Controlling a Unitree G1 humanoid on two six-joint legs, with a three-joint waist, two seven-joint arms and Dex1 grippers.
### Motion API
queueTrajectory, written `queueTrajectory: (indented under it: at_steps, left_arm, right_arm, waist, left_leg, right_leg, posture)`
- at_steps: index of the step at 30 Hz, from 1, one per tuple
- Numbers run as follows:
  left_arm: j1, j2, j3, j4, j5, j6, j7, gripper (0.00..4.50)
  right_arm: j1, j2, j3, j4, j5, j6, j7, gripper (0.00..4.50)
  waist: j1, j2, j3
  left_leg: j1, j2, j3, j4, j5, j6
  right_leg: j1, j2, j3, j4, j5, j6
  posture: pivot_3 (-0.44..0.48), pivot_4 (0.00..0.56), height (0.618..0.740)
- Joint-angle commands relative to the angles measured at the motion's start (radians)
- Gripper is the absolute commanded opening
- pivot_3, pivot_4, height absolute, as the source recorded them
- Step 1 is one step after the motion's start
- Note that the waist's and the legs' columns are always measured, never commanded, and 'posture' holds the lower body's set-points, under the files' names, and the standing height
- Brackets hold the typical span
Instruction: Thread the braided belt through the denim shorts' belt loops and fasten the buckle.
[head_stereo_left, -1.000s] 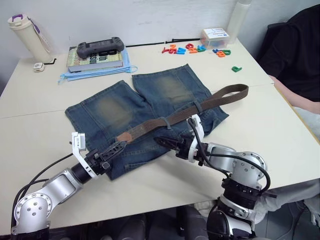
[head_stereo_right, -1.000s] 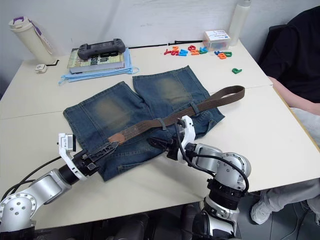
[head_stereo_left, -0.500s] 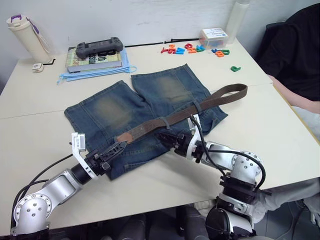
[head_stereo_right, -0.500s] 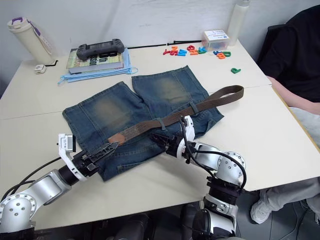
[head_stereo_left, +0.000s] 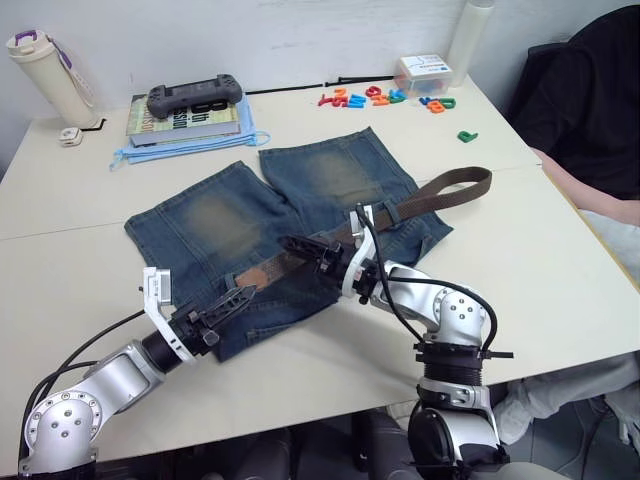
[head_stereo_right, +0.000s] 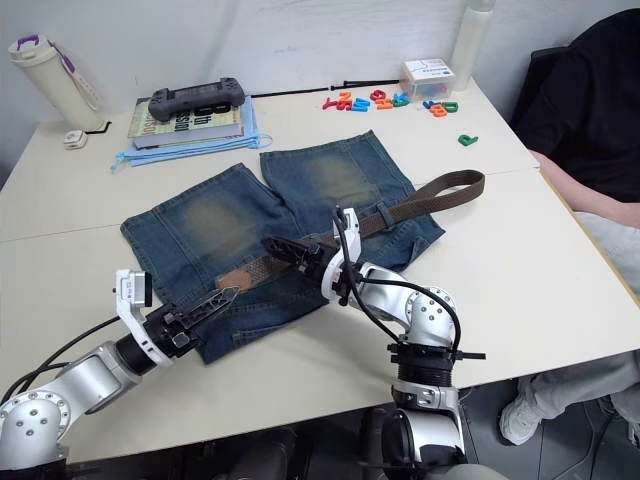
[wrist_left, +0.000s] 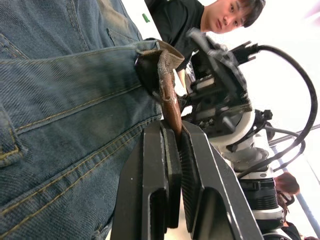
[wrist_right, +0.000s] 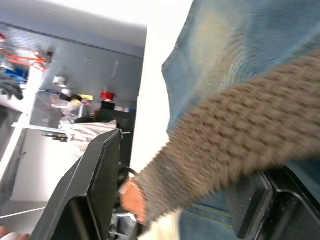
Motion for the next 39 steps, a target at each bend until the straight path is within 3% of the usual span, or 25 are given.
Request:
queueTrajectory:
  at_steps: [1, 4, 7, 14, 16, 17, 20, 21, 26, 29, 35, 38, 39]
  left_arm:
    - [0.014, 0.018, 0.007, -0.036, -0.019, 0.000, -0.018, 0.00]
    - [0.018, 0.019, 0.006, -0.040, -0.020, -0.005, -0.013, 0.00]
    - [0.016, 0.018, 0.002, -0.044, -0.023, -0.010, -0.004, 0.00]
    - [0.013, 0.024, -0.005, -0.059, -0.013, -0.018, -0.004, 0.00]
    - [0.027, 0.033, -0.003, -0.060, 0.016, -0.022, -0.030, 0.86]
    - [0.036, 0.039, -0.001, -0.058, 0.032, -0.023, -0.043, 1.02]
    - [0.061, 0.049, 0.009, -0.052, 0.058, -0.030, -0.054, 2.43]
    - [0.073, 0.052, 0.017, -0.047, 0.065, -0.032, -0.059, 2.64]
    - [0.199, 0.125, 0.037, -0.036, 0.217, -0.058, -0.203, 2.64]
    - [0.267, 0.165, -0.028, -0.053, 0.420, -0.155, -0.305, 2.64]
    - [0.252, 0.123, -0.189, -0.011, 0.779, -0.406, -0.351, 2.64]
    - [0.223, 0.090, -0.241, 0.020, 0.858, -0.472, -0.380, 2.64]
    - [0.219, 0.082, -0.251, 0.028, 0.870, -0.484, -0.395, 2.40]
  right_arm:
    - [-0.053, 0.089, 0.029, -0.019, 0.077, -0.041, -0.006, 2.85]
    - [-0.045, 0.072, 0.050, -0.027, 0.098, -0.057, -0.015, 1.74]
    - [-0.037, 0.058, 0.066, -0.034, 0.113, -0.068, -0.021, 0.13]
    - [-0.020, 0.036, 0.086, -0.042, 0.121, -0.081, -0.027, 0.05]
    - [-0.018, 0.032, 0.090, -0.043, 0.113, -0.086, -0.027, 0.00]
    - [-0.018, 0.030, 0.092, -0.043, 0.105, -0.089, -0.027, 0.00]
    - [-0.015, 0.022, 0.104, -0.042, 0.087, -0.102, -0.029, 0.00]
    - [-0.014, 0.021, 0.106, -0.039, 0.082, -0.108, -0.032, 0.00]
    - [-0.009, 0.012, 0.107, -0.030, 0.069, -0.137, -0.044, 0.00]
    - [-0.009, 0.007, 0.102, -0.028, 0.066, -0.154, -0.054, 0.00]
    - [-0.013, -0.005, 0.094, -0.032, 0.073, -0.171, -0.080, 0.00]
    - [-0.016, -0.010, 0.092, -0.034, 0.074, -0.177, -0.090, 0.00]
    - [-0.018, -0.012, 0.089, -0.036, 0.077, -0.180, -0.094, 0.00]
  waist:
    - [0.000, 0.000, 0.000]
    - [-0.001, 0.000, 0.000]
    - [-0.001, 0.000, 0.000]
    - [-0.001, 0.000, 0.000]
    - [-0.001, 0.000, 0.000]
    - [-0.002, 0.000, 0.000]
    - [-0.003, 0.000, 0.000]
    - [-0.002, 0.000, 0.000]
    - [-0.005, 0.002, 0.001]
    - [-0.002, 0.002, 0.001]
    - [0.004, 0.004, 0.001]
    - [0.004, 0.005, 0.000]
    - [0.004, 0.006, -0.001]
  left_leg:
    - [0.000, 0.000, 0.000, 0.000, 0.000, 0.000]
    - [0.000, 0.000, 0.000, 0.000, 0.000, 0.000]
    - [0.000, 0.000, 0.000, 0.000, 0.000, 0.000]
    - [-0.001, 0.001, 0.000, 0.000, 0.000, 0.000]
    - [-0.001, 0.001, 0.000, 0.000, 0.000, 0.000]
    - [-0.001, 0.001, 0.000, 0.000, 0.000, 0.000]
    - [-0.001, 0.001, 0.001, 0.000, 0.000, 0.000]
    - [-0.001, 0.001, 0.001, 0.000, 0.000, 0.000]
    - [-0.001, 0.002, 0.002, -0.001, 0.000, 0.000]
    - [-0.001, 0.002, 0.002, -0.001, 0.000, 0.000]
    - [-0.001, 0.001, 0.002, -0.001, 0.000, 0.001]
    - [0.000, 0.001, 0.002, -0.001, -0.001, 0.001]
    - [0.000, 0.001, 0.002, -0.001, -0.001, 0.001]
  right_leg:
    - [0.000, 0.000, 0.000, 0.000, 0.000, 0.000]
    - [0.000, 0.000, 0.000, 0.000, 0.000, 0.000]
    - [-0.001, 0.000, 0.000, 0.000, 0.000, 0.000]
    - [-0.001, 0.000, 0.000, 0.000, 0.000, 0.000]
    - [-0.001, 0.000, 0.000, 0.000, 0.000, 0.000]
    - [-0.001, 0.000, 0.000, 0.000, 0.000, 0.000]
    - [-0.002, 0.001, 0.001, 0.000, 0.000, 0.000]
    - [-0.002, 0.001, 0.001, 0.000, 0.000, 0.000]
    - [-0.003, 0.001, 0.001, 0.000, 0.000, 0.000]
    - [-0.003, 0.001, 0.001, 0.000, 0.000, -0.001]
    - [-0.001, 0.000, 0.001, -0.001, 0.000, -0.001]
    - [0.000, -0.001, 0.001, -0.001, 0.000, 0.000]
    - [0.000, -0.001, 0.000, 0.000, 0.000, 0.000]
  posture:
    - [0.000, 0.150, 0.713]
    - [0.000, 0.150, 0.713]
    - [0.000, 0.150, 0.713]
    - [0.000, 0.150, 0.713]
    - [0.000, 0.150, 0.713]
    - [0.000, 0.150, 0.713]
    - [0.000, 0.150, 0.713]
    - [0.000, 0.150, 0.713]
    - [0.000, 0.150, 0.713]
    - [0.000, 0.150, 0.713]
    - [0.000, 0.150, 0.713]
    - [0.000, 0.150, 0.713]
    - [0.000, 0.150, 0.713]
